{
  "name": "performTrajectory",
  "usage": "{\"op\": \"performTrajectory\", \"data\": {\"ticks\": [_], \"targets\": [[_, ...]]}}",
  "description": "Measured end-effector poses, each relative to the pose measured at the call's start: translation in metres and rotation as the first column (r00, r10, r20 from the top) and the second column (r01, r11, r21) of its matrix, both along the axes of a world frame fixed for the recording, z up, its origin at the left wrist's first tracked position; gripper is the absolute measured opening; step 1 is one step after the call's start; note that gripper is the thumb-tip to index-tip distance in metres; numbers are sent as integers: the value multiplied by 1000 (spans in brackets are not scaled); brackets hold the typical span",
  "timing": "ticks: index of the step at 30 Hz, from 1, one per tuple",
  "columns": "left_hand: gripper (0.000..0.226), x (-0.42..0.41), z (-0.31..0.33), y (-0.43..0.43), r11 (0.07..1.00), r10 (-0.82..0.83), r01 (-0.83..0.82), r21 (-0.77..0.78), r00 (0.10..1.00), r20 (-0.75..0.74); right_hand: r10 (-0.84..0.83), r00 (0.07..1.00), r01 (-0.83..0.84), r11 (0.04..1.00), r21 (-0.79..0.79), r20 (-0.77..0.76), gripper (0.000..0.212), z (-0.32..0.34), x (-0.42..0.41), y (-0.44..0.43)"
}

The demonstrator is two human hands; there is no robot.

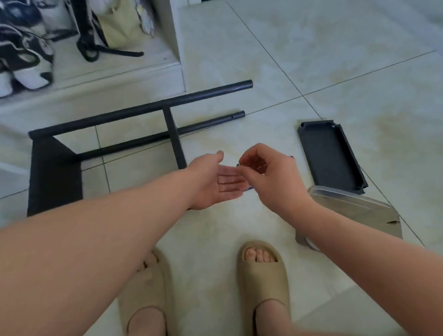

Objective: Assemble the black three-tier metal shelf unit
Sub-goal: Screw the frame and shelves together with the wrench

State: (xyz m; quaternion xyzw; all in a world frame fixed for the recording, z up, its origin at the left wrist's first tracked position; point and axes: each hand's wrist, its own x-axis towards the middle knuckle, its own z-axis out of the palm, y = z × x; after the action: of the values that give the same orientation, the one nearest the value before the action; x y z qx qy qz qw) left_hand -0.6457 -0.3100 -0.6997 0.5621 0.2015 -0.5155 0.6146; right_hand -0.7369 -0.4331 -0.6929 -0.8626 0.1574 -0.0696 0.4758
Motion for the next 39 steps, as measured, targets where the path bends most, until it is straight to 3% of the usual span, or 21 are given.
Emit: {"op": "performTrajectory", "data": {"ticks": [4,8,11,13,15,18,22,27,32,39], "targets": [[58,33,6,41,1000,-19,18,-24,999,-37,93,996,-93,996,-5,18,9,5,32,35],[40,62,-3,77,993,-14,9,120,999,36,91,995,-90,994,-60,25,7,-6,60,57],[37,79,-20,93,951,-109,42,308,973,204,207,954,-241,959,-149,-216,14,-27,73,57],[36,86,-35,99,917,-172,48,397,943,285,298,836,-437,870,-230,-460,35,-43,75,53],[34,87,-52,99,904,-219,70,422,922,318,317,738,-577,754,-313,-595,48,-56,75,50],[36,87,-76,95,890,-305,134,436,885,351,336,737,-602,720,-344,-587,50,-68,78,47],[65,89,-100,93,874,-387,206,439,843,374,373,711,-642,690,-334,-596,44,-83,83,50],[44,93,-111,96,859,-449,254,444,789,419,383,732,-633,689,-354,-564,39,-92,89,49],[35,94,-109,93,838,-502,302,454,752,427,427,731,-673,580,-460,-531,45,-94,87,49],[44,91,-107,96,810,-534,275,517,708,461,418,757,-650,561,-513,-503,50,-102,90,47]]}}
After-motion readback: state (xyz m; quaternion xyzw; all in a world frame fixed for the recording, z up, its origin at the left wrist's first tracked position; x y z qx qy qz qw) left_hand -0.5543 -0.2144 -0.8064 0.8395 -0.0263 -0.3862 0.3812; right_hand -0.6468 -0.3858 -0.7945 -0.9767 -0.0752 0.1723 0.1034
